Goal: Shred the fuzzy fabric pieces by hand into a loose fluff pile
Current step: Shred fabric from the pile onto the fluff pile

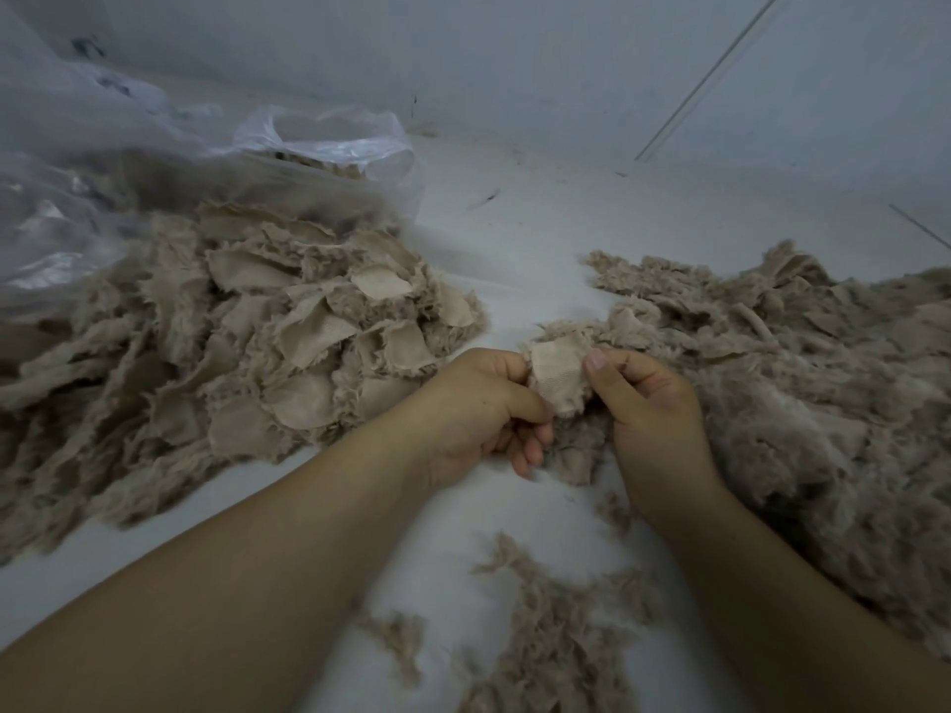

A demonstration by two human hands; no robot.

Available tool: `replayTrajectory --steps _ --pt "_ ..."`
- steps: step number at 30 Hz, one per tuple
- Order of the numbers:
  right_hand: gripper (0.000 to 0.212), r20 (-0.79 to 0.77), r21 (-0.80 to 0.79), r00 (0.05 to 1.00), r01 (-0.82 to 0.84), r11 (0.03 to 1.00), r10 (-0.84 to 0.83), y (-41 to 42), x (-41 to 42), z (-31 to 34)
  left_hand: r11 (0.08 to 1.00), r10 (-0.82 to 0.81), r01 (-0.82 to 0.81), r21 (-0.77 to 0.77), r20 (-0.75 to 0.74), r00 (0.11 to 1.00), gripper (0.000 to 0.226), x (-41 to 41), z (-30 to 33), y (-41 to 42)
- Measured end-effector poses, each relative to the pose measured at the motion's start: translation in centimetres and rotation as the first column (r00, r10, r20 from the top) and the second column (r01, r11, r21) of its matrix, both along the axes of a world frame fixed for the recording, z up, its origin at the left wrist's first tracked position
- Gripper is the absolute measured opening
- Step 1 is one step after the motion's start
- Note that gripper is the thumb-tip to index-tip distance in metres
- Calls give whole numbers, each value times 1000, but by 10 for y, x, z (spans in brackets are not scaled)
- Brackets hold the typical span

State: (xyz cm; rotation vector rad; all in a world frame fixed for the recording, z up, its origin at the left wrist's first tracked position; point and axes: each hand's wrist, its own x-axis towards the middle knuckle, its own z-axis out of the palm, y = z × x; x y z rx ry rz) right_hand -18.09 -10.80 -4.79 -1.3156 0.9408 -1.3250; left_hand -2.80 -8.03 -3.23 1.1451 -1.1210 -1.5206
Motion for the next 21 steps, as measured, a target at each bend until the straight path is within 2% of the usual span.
replayTrajectory --steps 3,6,11,13,16,21 --pt "19 -2 -3 1000 -15 1000 15 -1 0 -1 1000 -17 17 -8 -48 999 6 1 2 0" --pt "21 8 1 999 -42 999 42 -1 -1 -1 999 -7 4 -34 -70 998 19 0 -1 0" --pt "20 96 23 959 -269 963 266 6 2 1 989 125 -131 -67 -80 989 19 -5 -7 1" --pt "21 77 38 971 -230 972 227 3 3 -1 984 163 -169 -48 -116 980 17 -5 -7 1" --pt "25 -33 30 995 -95 995 96 -2 2 -4 979 195 -201 -20 -178 965 19 -3 -7 -1" --pt "21 -5 27 997 -76 997 77 -1 2 1 980 183 -195 -40 -194 964 12 -3 -9 -2"
